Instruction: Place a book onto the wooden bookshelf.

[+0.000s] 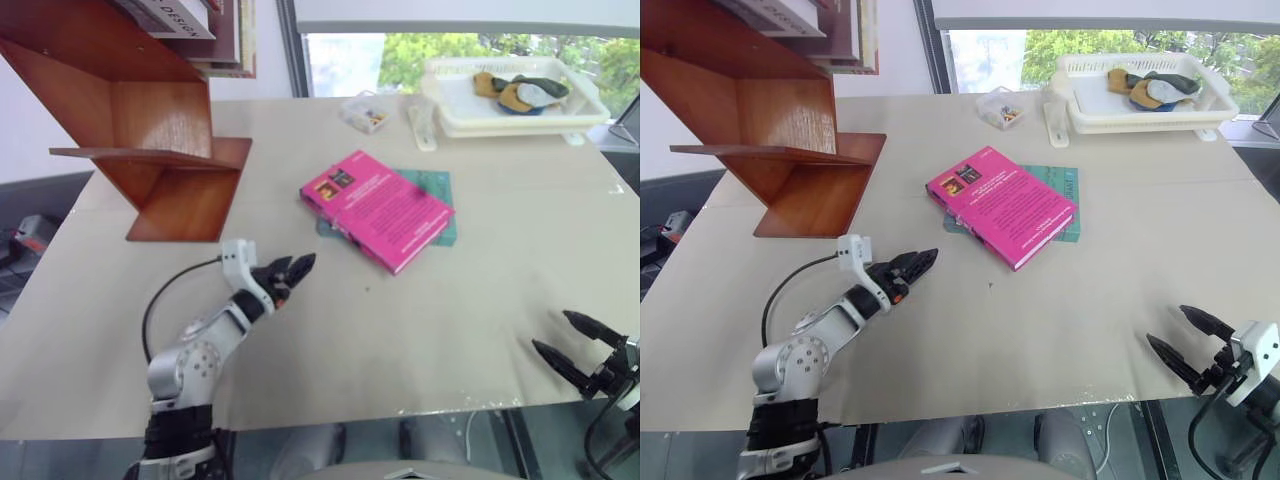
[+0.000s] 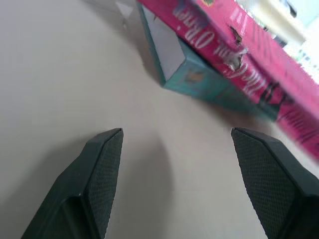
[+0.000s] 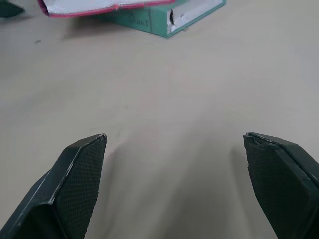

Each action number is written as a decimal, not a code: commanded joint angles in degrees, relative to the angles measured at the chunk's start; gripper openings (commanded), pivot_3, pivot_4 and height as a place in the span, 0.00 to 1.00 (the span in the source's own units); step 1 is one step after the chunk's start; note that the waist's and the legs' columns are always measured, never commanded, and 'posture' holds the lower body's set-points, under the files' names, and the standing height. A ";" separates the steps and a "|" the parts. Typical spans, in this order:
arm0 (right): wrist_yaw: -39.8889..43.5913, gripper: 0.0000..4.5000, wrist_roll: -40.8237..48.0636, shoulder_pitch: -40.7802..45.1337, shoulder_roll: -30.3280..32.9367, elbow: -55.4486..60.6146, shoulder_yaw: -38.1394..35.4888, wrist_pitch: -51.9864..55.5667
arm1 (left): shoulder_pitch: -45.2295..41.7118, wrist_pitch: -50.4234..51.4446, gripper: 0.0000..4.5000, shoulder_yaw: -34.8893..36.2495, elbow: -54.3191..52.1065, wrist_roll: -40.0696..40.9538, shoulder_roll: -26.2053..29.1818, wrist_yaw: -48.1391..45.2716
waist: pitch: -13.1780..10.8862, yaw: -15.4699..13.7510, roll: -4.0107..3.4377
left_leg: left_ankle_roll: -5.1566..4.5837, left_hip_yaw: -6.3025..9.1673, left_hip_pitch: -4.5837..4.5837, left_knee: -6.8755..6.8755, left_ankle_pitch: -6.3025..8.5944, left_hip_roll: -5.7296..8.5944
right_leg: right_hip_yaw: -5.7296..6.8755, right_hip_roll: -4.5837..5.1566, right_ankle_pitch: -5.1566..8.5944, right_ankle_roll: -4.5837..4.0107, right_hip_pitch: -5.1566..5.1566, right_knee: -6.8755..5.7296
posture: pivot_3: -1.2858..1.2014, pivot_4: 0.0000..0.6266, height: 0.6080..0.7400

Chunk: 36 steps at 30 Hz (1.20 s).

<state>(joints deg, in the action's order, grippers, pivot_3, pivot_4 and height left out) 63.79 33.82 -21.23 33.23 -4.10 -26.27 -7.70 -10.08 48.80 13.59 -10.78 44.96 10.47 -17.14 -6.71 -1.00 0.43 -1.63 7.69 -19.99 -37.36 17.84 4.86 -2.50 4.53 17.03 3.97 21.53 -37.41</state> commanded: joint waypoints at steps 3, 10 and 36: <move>4.45 1.00 7.59 -3.45 -0.24 10.04 -1.87 2.21 | -3.34 7.07 0.81 -0.60 1.91 5.54 -3.62 2.48 | -0.01 0.10 0.02 | 0.00 -0.02 0.00 0.00 0.00 0.02 | 0.00 0.00 0.00 0.00 -0.01 -0.01 | 0.52 0.24 1.00; 5.33 1.00 8.82 -6.73 -0.44 19.55 0.09 4.02 | -7.80 8.77 0.81 -0.93 6.89 5.83 -5.74 2.72 | -0.02 0.02 0.06 | 0.01 -0.04 0.00 -0.02 0.00 0.02 | 0.07 -0.02 0.00 0.00 0.00 -0.02 | 0.52 0.24 1.00; 2.19 1.00 4.91 -15.84 -3.12 28.53 -0.51 0.69 | -25.76 14.58 0.81 14.13 32.01 18.65 -14.45 11.60 | -0.24 -0.15 0.46 | 0.02 -0.03 -0.01 -0.08 -0.01 0.04 | 0.12 -0.03 0.00 0.01 0.02 -0.09 | 0.52 0.24 1.00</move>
<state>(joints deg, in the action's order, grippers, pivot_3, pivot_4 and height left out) 66.43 38.33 -36.79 30.21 22.31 -25.25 -6.12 -34.71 64.15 26.24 19.64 61.82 -3.52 -6.21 -6.95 -1.15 0.90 -1.62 7.66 -20.00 -37.44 17.83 4.91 -2.38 4.51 17.03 3.98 21.55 -37.51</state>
